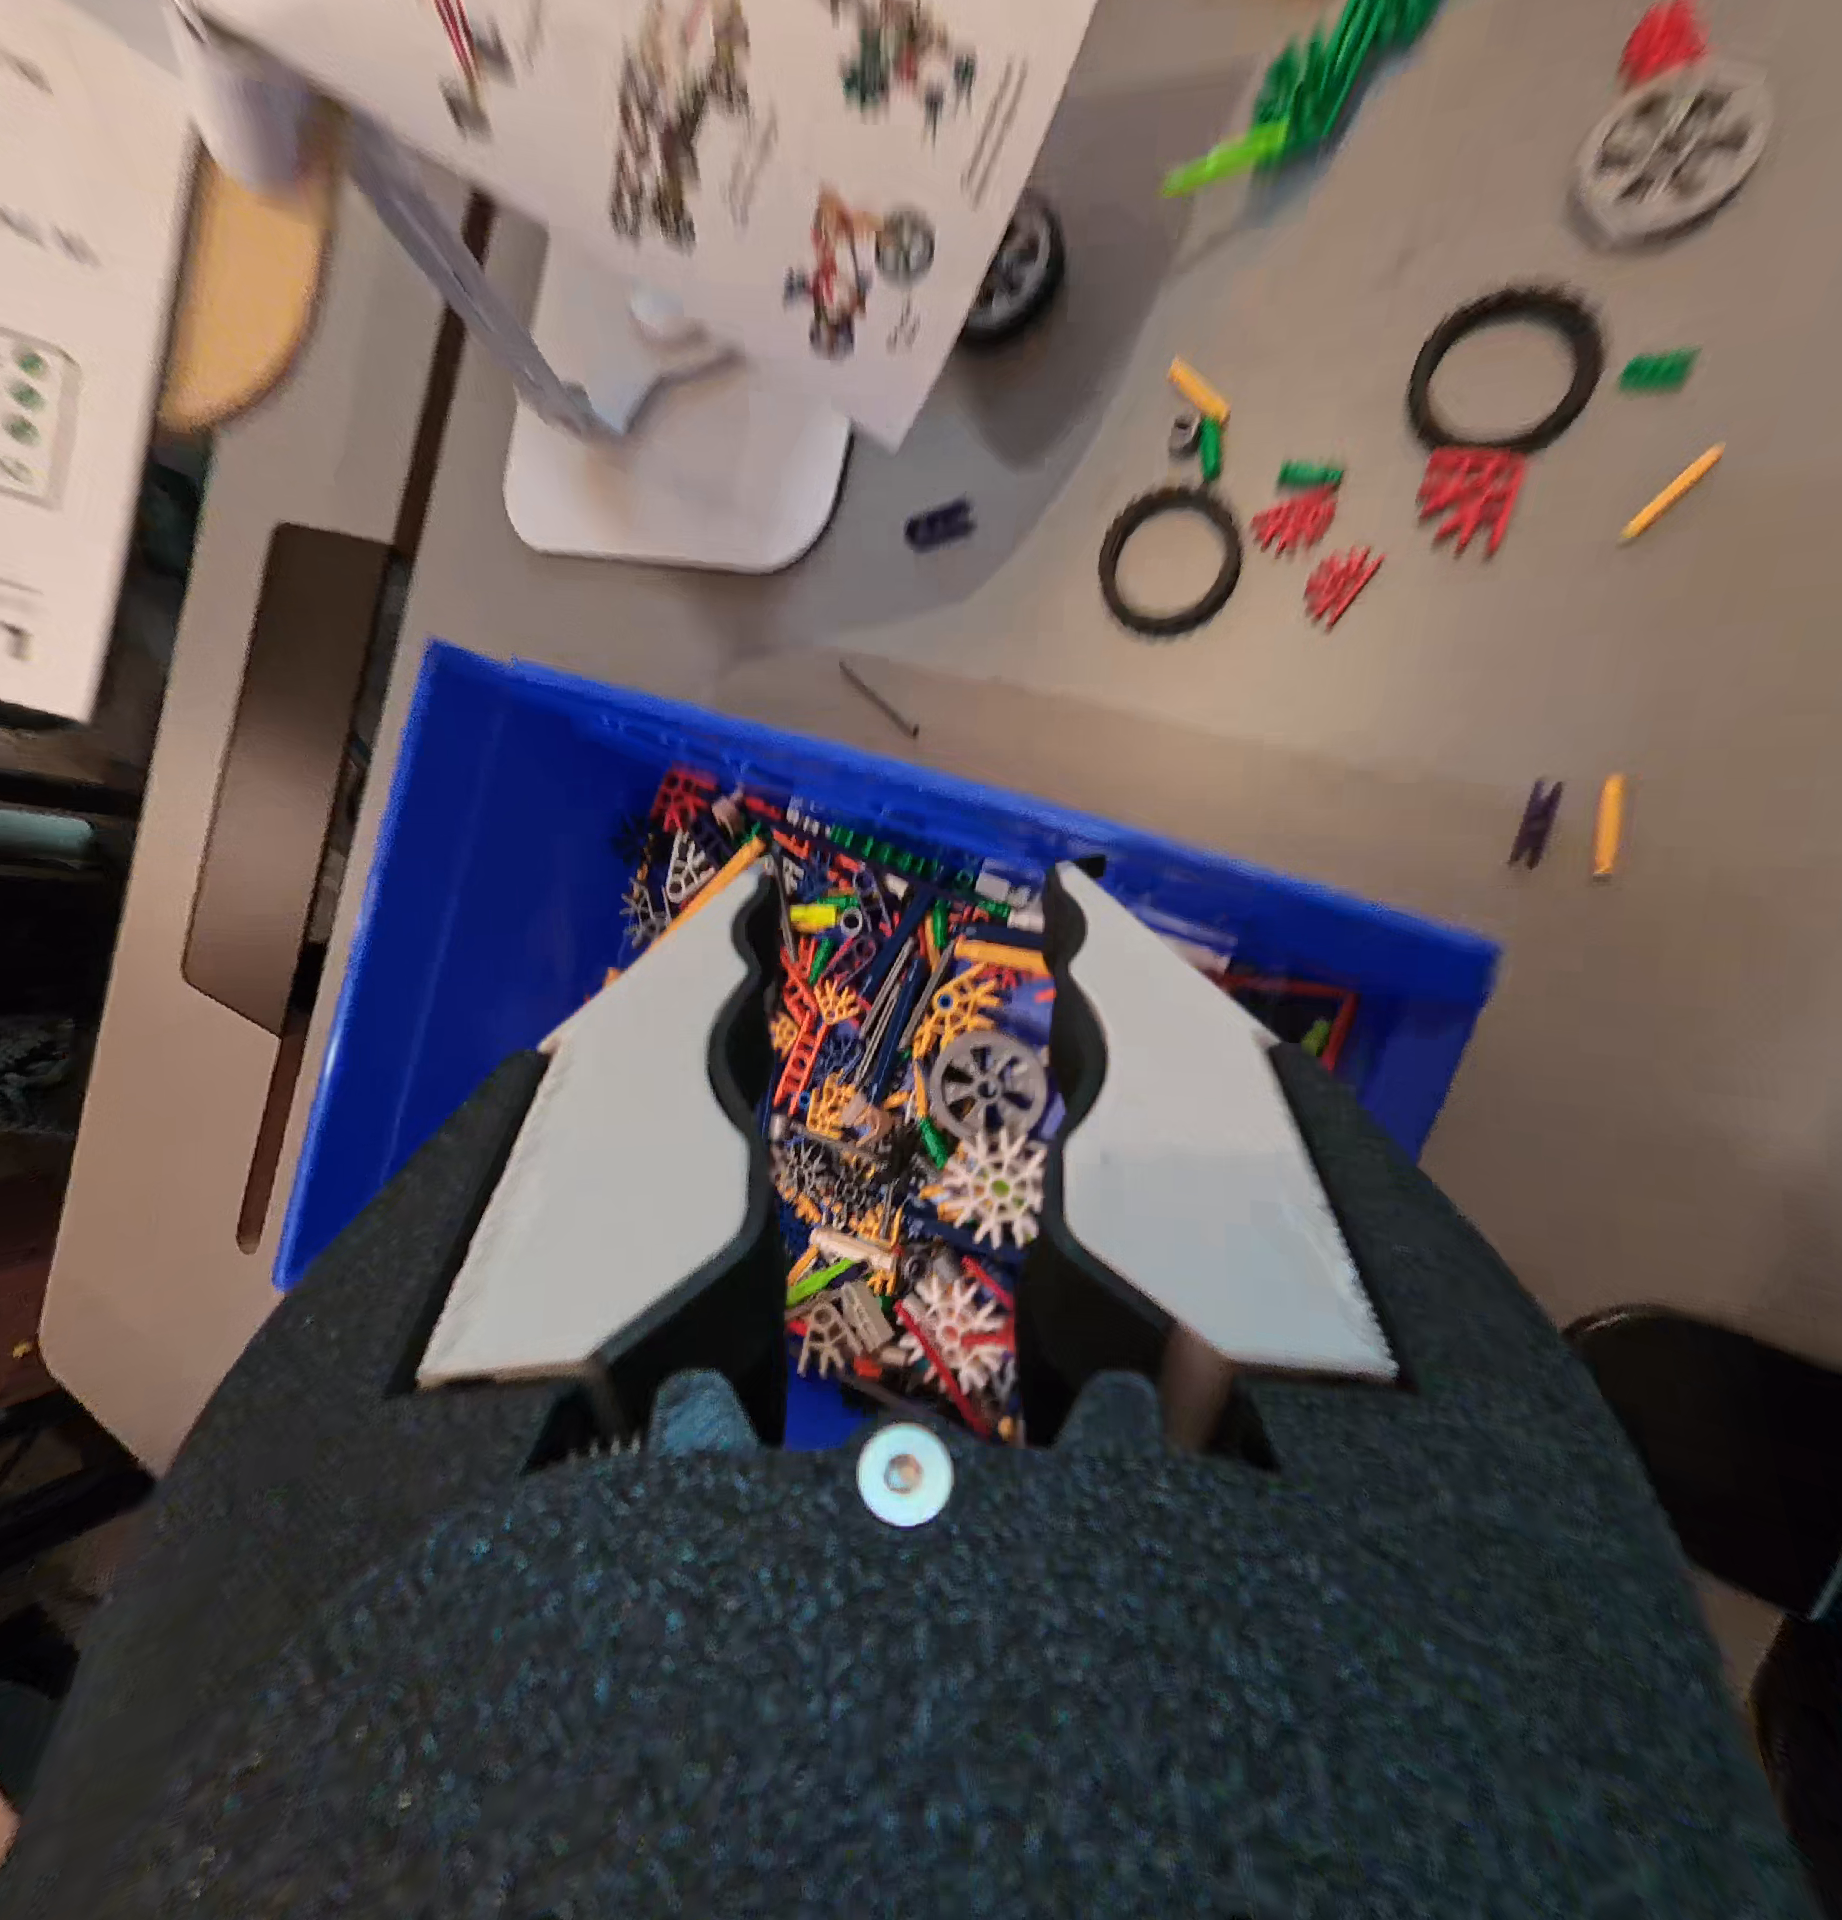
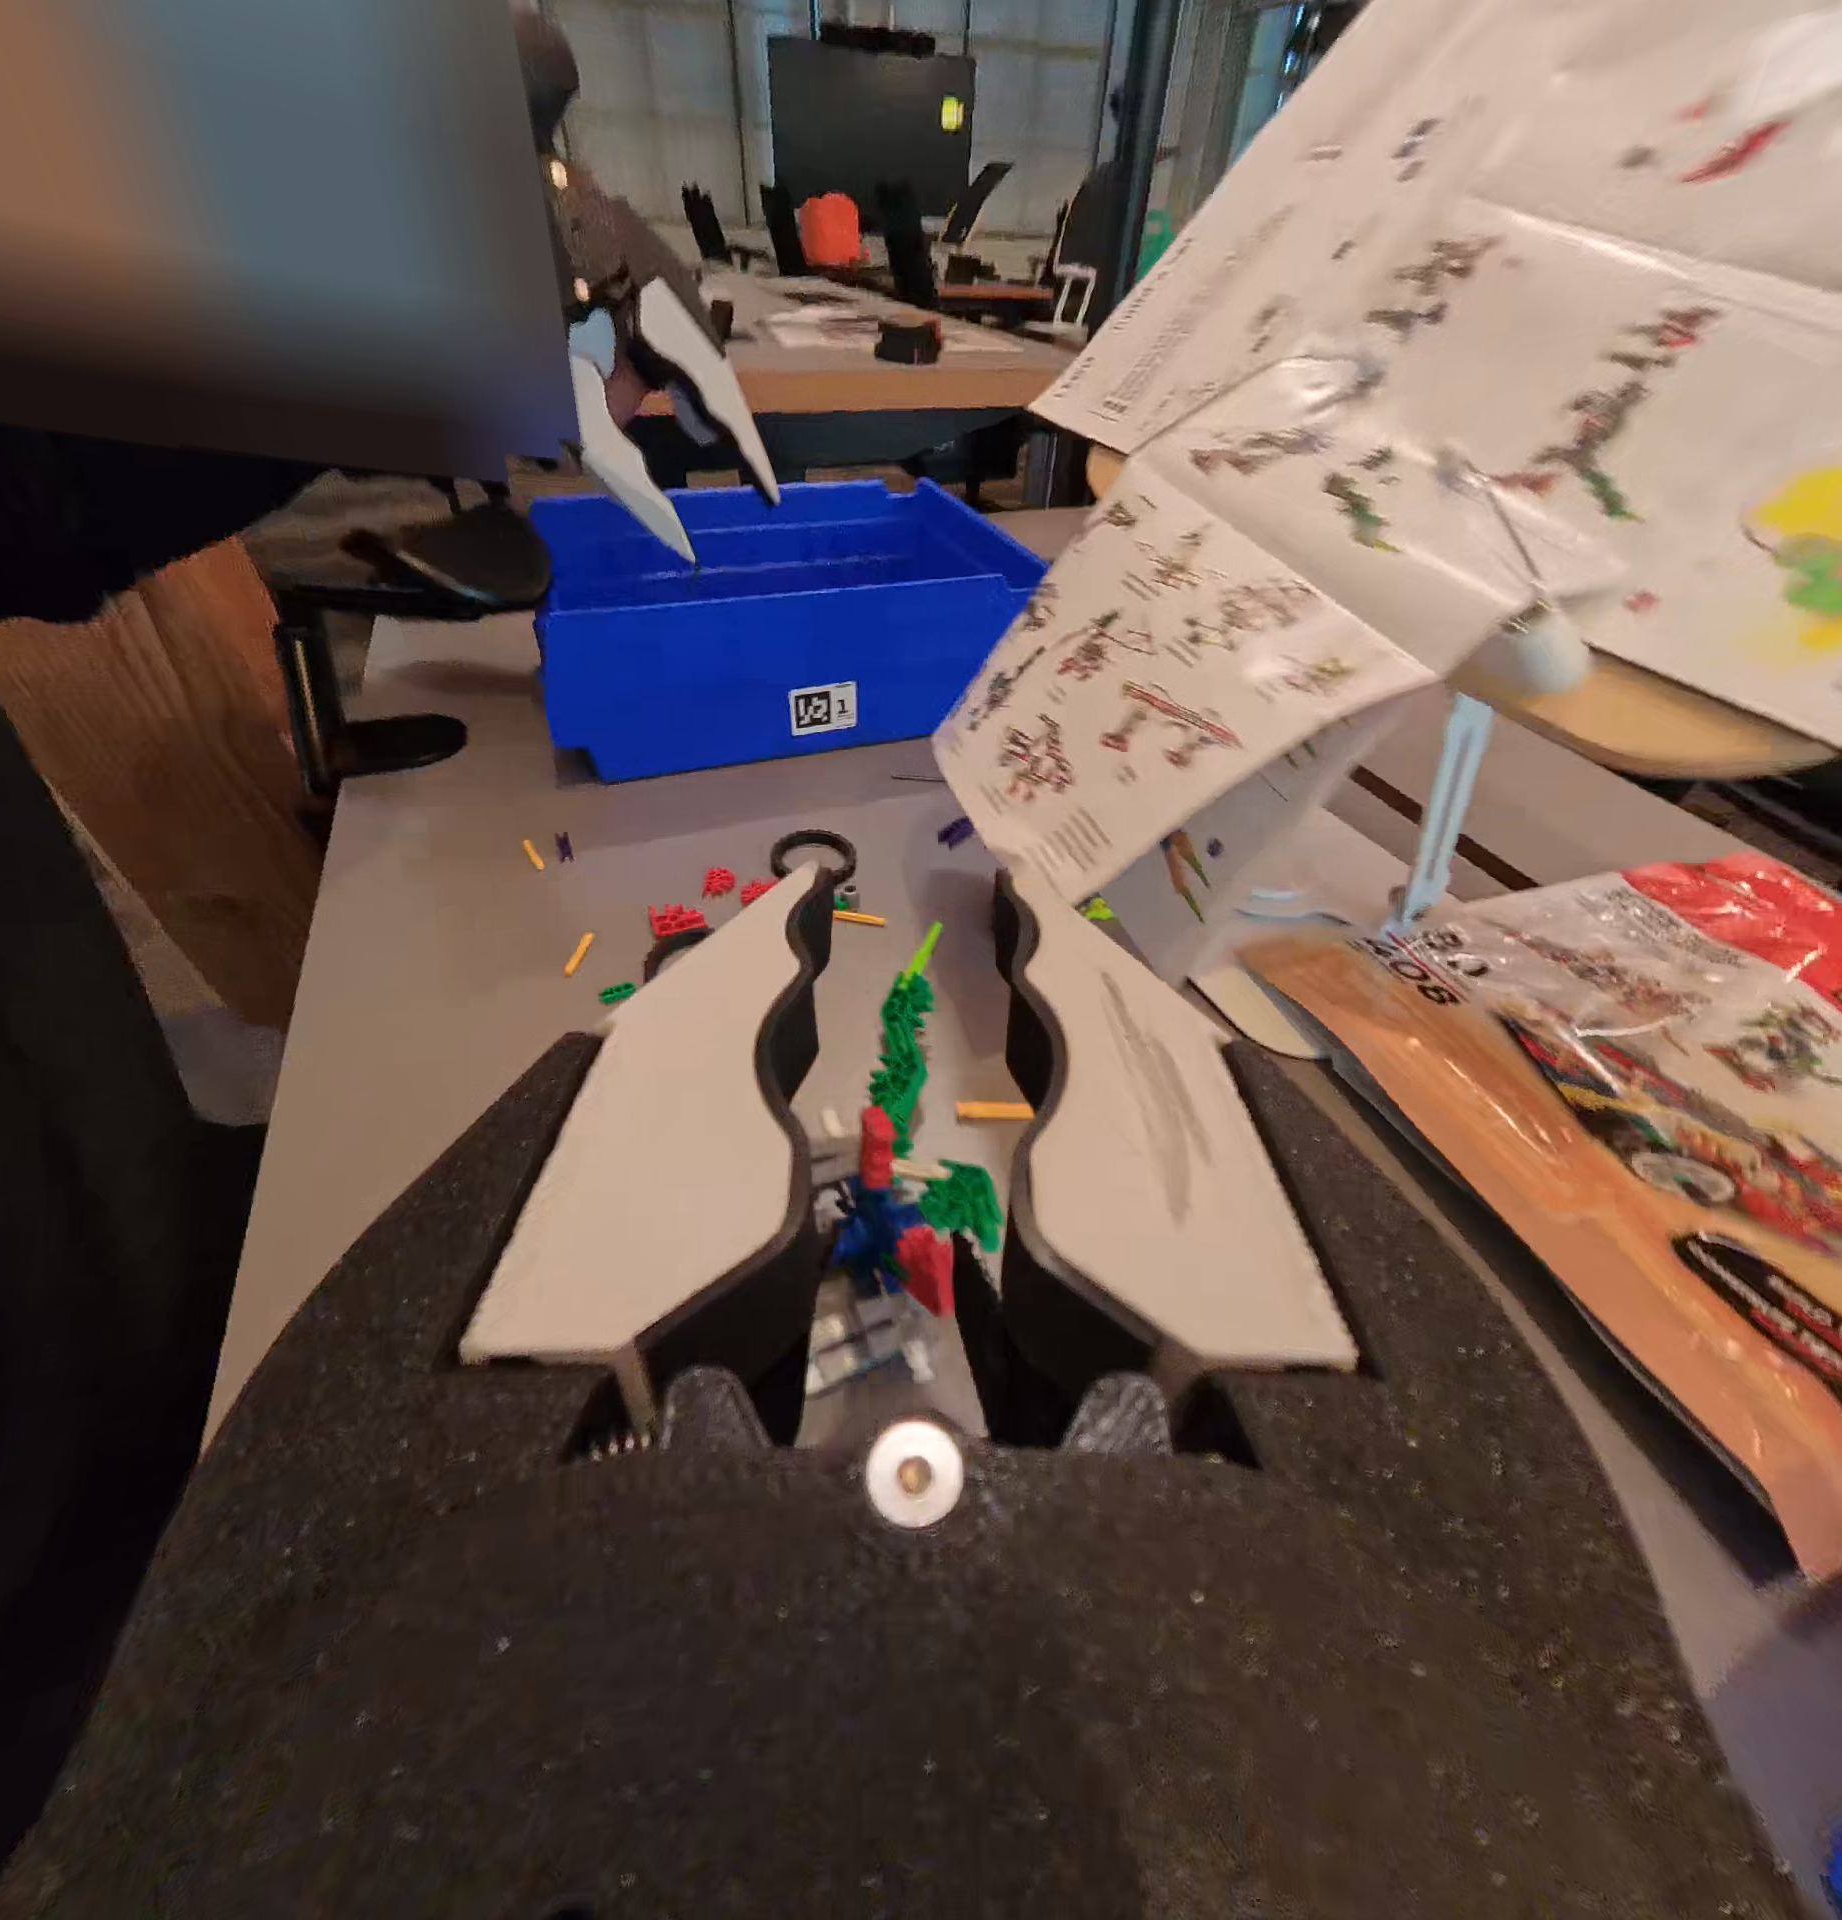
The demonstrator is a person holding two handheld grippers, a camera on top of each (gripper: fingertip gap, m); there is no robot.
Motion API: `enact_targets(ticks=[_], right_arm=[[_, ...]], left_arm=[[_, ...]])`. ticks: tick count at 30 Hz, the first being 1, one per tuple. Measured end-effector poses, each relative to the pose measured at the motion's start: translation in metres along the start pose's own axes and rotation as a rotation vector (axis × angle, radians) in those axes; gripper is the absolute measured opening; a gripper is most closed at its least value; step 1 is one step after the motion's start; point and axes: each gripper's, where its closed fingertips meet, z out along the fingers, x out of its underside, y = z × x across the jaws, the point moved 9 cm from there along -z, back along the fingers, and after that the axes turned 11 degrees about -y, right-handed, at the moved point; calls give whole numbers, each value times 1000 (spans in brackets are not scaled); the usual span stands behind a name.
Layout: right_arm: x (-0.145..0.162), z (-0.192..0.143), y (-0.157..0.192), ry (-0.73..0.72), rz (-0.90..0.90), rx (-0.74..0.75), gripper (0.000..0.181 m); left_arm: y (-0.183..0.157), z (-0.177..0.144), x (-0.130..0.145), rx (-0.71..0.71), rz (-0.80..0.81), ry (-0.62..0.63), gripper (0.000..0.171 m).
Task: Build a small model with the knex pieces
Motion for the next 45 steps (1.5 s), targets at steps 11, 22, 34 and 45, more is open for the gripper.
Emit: enact_targets(ticks=[11,22,34,45], right_arm=[[-10,124,122,-142,238,-330,31],[19,149,128,-219,561,-546,21],[25,154,137,-176,493,-555,22],[31,153,137,-185,491,-560,16]], left_arm=[[-92,-26,-62,-140,-176,-529,49],[-141,-4,-56,88,-404,-877,49],[-142,11,-50,188,-490,-935,49],[-143,20,-49,234,-521,-945,51]])
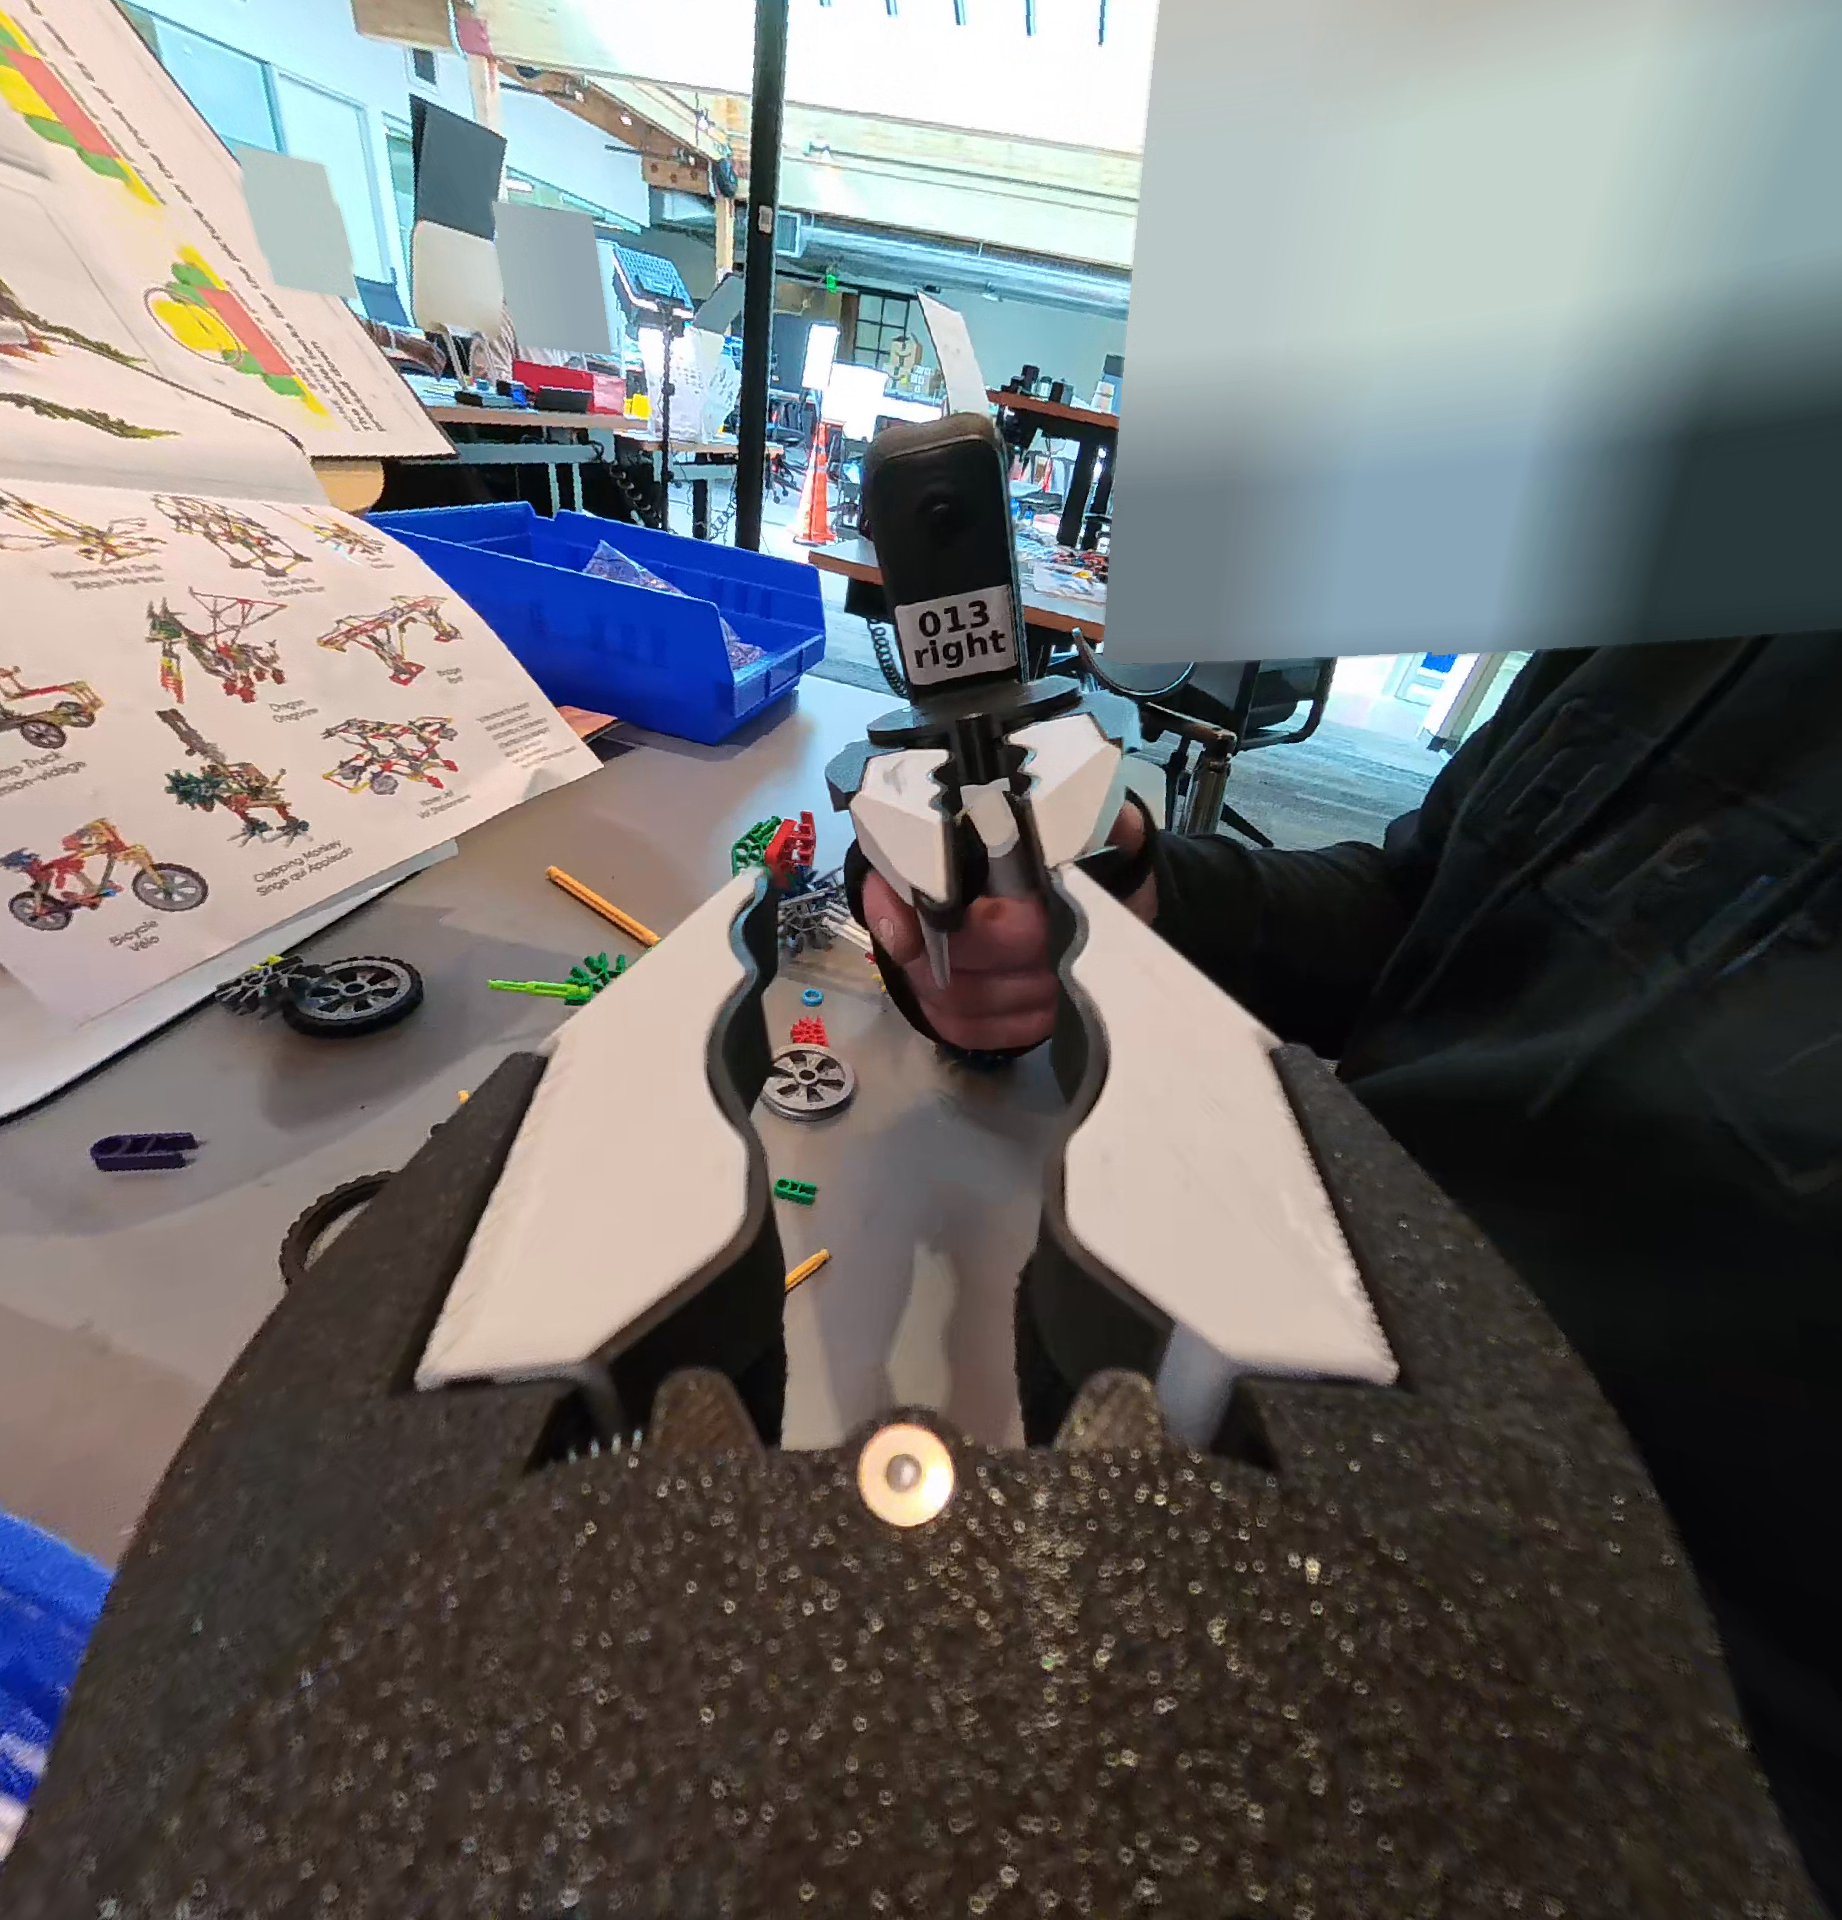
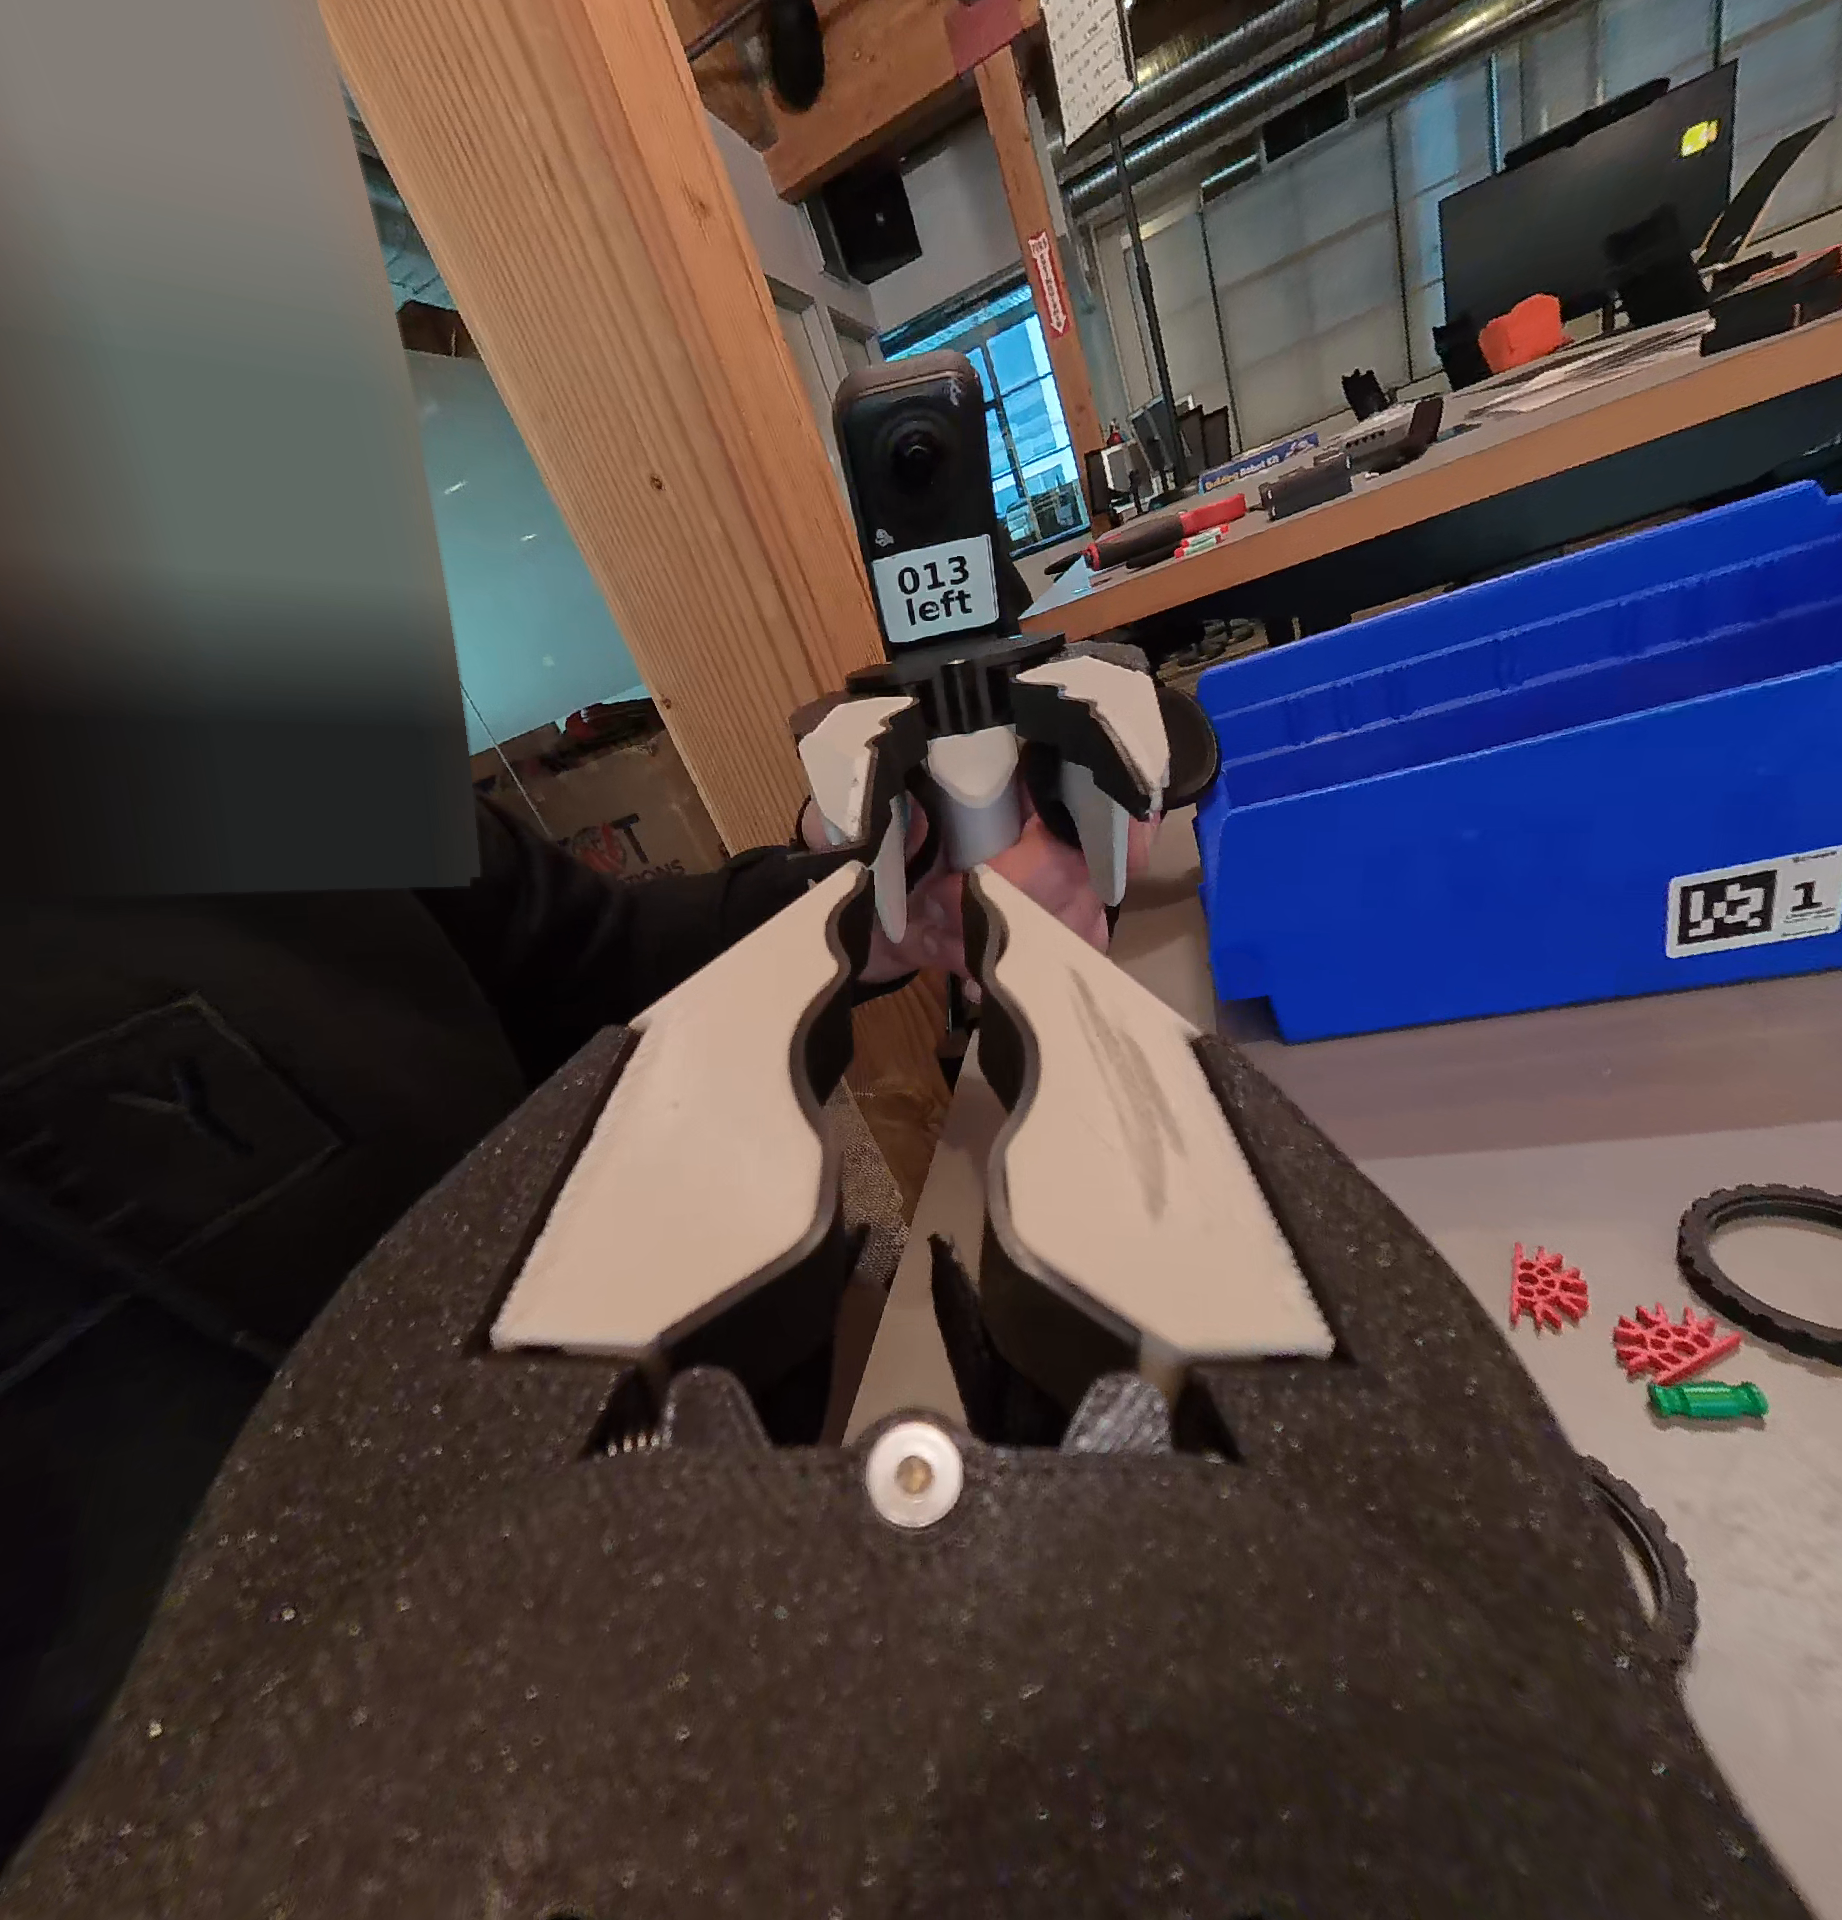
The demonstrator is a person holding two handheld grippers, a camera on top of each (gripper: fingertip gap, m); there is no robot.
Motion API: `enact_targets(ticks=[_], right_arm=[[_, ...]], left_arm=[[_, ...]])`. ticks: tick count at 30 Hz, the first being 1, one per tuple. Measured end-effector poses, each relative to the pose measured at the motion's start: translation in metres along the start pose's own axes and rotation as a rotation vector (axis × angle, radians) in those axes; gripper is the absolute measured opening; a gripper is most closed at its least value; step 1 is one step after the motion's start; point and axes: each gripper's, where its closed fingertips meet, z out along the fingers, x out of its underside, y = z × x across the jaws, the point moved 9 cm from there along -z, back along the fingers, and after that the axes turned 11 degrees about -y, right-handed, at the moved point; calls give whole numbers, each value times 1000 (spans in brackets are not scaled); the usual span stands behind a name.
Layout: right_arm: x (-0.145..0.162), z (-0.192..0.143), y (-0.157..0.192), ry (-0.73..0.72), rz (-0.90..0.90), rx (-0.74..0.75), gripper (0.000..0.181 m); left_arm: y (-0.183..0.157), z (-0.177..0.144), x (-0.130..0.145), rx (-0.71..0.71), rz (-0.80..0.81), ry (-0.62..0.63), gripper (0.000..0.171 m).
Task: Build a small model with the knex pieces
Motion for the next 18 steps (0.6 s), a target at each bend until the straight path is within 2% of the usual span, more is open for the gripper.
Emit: enact_targets(ticks=[12,18], right_arm=[[13,5,4,4,18,-14,16],[16,8,11,34,-34,-28,15]], left_arm=[[1,2,4,13,-11,22,52],[2,3,6,21,-12,55,52]])
